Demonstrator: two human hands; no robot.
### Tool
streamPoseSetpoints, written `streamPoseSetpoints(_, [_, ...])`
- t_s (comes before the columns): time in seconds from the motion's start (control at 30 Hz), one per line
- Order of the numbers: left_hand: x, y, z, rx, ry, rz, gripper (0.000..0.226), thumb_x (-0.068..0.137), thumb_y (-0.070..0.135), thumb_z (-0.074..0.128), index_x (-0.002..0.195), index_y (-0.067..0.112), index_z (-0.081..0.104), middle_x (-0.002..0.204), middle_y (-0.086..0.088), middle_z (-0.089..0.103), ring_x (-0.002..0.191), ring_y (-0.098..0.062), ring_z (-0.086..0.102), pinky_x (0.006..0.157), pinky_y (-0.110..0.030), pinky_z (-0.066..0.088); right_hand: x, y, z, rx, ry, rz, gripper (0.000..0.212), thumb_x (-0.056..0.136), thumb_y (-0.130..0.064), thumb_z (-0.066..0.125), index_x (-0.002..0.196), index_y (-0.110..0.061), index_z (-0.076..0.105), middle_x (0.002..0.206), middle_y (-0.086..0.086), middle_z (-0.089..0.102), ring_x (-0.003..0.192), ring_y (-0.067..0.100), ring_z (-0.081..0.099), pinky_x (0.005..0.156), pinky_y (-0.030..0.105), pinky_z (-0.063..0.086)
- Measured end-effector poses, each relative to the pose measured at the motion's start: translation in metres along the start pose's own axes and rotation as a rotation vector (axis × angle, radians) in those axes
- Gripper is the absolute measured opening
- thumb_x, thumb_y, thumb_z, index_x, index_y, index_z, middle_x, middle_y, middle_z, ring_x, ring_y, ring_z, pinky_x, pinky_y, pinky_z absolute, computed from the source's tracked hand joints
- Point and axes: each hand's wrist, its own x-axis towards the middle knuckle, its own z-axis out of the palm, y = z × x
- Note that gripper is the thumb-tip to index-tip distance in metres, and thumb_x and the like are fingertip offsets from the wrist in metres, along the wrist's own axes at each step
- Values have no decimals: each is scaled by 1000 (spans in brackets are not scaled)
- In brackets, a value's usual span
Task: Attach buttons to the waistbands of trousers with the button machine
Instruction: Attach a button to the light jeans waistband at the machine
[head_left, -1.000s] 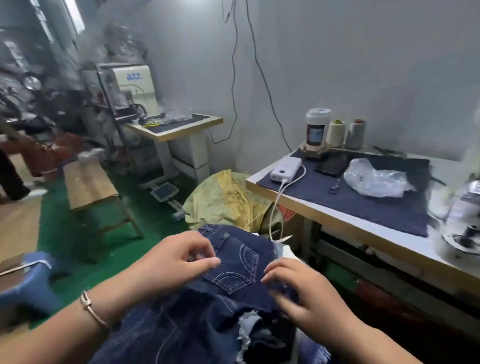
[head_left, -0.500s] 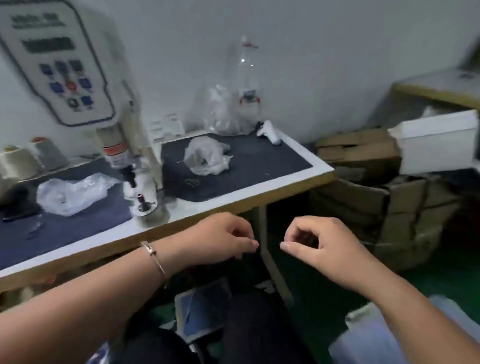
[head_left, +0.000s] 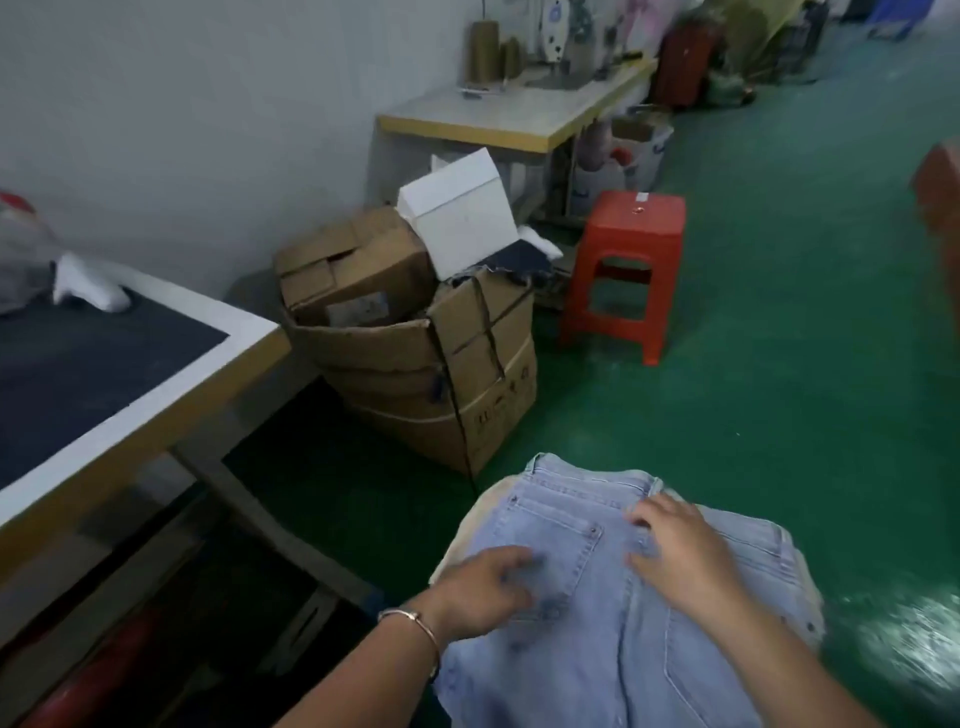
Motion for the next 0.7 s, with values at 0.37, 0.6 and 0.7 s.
streamPoseSetpoints(0.37, [16,-23,17,131,9,73,55,94,33,61,146,30,43,158,10,23,145,-6,23,114,-16,15,30,22,17,7,15,196,114,61,-83,60,150,-22,23,147,3,43,131,25,42,102,34,38])
streamPoseSetpoints(0.6, [16,-27,17,104,14,77,53,94,31,60,145,33,45,157,14,24,143,-7,26,110,-14,17,55,37,3,73,-107,279,106,64,-86,53,144,-18,36,151,4,37,136,24,38,107,41,29])
streamPoseSetpoints(0.7, [17,-27,16,86,13,72,53,93,32,62,144,34,47,156,15,25,143,-6,27,112,-16,19,53,31,1,122,-96,239,105,65,-75,67,142,-9,36,147,7,42,130,24,45,103,38,39])
